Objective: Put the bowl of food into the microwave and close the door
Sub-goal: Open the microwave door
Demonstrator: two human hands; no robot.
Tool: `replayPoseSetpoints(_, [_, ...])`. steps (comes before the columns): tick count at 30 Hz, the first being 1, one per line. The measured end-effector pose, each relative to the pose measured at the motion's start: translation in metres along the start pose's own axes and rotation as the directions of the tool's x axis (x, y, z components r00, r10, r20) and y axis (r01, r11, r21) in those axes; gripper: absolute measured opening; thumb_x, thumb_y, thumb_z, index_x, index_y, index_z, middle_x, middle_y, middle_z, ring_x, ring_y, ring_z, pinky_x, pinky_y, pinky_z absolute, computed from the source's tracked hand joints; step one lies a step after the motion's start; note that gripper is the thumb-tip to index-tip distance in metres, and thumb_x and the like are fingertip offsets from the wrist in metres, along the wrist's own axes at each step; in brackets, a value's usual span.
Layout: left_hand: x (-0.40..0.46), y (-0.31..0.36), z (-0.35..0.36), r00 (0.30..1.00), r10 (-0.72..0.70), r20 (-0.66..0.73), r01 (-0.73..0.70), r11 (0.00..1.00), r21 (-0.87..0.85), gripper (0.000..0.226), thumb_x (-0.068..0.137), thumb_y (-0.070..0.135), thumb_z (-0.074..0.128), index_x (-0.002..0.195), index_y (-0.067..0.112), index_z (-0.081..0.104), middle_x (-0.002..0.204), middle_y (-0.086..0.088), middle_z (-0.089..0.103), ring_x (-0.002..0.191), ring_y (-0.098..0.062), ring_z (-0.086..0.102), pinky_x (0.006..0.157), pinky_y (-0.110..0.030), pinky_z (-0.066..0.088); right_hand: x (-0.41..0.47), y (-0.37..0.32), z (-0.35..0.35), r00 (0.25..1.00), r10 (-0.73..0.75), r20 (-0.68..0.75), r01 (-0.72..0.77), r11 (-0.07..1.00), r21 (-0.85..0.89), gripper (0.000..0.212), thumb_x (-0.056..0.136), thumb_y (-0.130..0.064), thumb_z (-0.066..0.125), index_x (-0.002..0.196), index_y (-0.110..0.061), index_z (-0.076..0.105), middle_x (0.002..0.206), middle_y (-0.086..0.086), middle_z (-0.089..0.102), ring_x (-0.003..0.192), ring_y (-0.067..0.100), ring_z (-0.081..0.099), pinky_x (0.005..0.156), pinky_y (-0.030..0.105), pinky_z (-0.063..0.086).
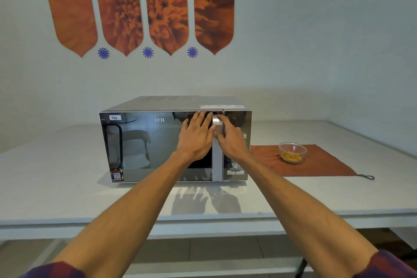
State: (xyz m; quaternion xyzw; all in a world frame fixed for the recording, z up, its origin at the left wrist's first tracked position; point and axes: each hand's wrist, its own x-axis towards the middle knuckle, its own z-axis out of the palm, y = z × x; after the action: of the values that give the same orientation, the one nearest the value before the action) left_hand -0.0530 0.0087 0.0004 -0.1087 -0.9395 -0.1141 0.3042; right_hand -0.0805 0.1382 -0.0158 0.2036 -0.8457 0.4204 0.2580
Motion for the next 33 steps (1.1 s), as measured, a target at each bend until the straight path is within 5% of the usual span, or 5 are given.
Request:
replayPoseSetpoints(12, [-0.008,-0.012,0.023,0.999,-0.024,0.027,0.023,0.999,0.036,0.057,0.102,0.041,0.013,0.154,0.019,0.008,0.164,0.001,0.003,0.151,-0.014,-0.002,0.122,-0.043,-0.002,0.007,0.007,-0.002,0.998,-0.062,-0.008,0.062,0.998,0.010,0.052,0.090,-0.026,0.066,0.138,-0.024,0.043,0.119,0.009,0.067,0.100,0.022,0.068,0.074,0.017,0.044])
replayPoseSetpoints(18, [-0.026,-0.008,0.032,0.989,0.019,-0.148,-0.020,1.000,-0.009,0.063,0.097,0.047,0.010,0.154,0.021,0.013,0.164,0.001,0.007,0.150,-0.012,-0.001,0.122,-0.038,-0.002,-0.021,-0.009,-0.014,0.990,-0.139,0.004,0.139,0.990,0.000,0.050,0.093,-0.024,0.062,0.138,-0.021,0.042,0.114,0.011,0.068,0.085,0.017,0.067,0.055,0.002,0.037])
replayPoseSetpoints(23, [-0.046,-0.001,0.008,0.971,0.021,-0.239,-0.013,0.999,0.034,0.070,0.096,0.053,0.003,0.151,0.017,0.027,0.158,-0.007,0.028,0.149,-0.020,0.019,0.122,-0.045,0.010,-0.044,-0.032,-0.022,0.983,-0.178,0.045,0.180,0.982,-0.051,0.050,0.093,-0.030,0.060,0.138,-0.019,0.040,0.104,0.012,0.071,0.075,0.018,0.068,0.064,0.011,0.046])
replayPoseSetpoints(28, [-0.055,-0.004,-0.033,0.975,0.001,-0.224,0.015,0.997,0.071,0.059,0.098,0.048,0.015,0.148,0.020,0.032,0.155,-0.008,0.033,0.147,-0.023,0.023,0.120,-0.044,0.005,-0.068,-0.065,-0.043,0.920,-0.390,0.034,0.366,0.825,-0.431,0.042,0.092,-0.041,0.052,0.125,-0.017,0.053,0.065,0.001,0.066,0.051,0.014,0.058,0.052,0.026,0.051])
replayPoseSetpoints(33, [-0.075,-0.007,-0.072,0.983,0.018,-0.181,-0.014,1.000,0.021,0.054,0.100,0.042,0.018,0.136,0.018,0.051,0.143,-0.001,0.052,0.142,-0.017,0.034,0.122,-0.048,0.007,-0.085,-0.088,-0.044,0.895,-0.429,-0.124,0.328,0.820,-0.469,0.039,0.088,-0.032,0.053,0.122,-0.013,0.059,0.119,0.009,0.061,0.101,0.024,0.060,0.073,0.033,0.052])
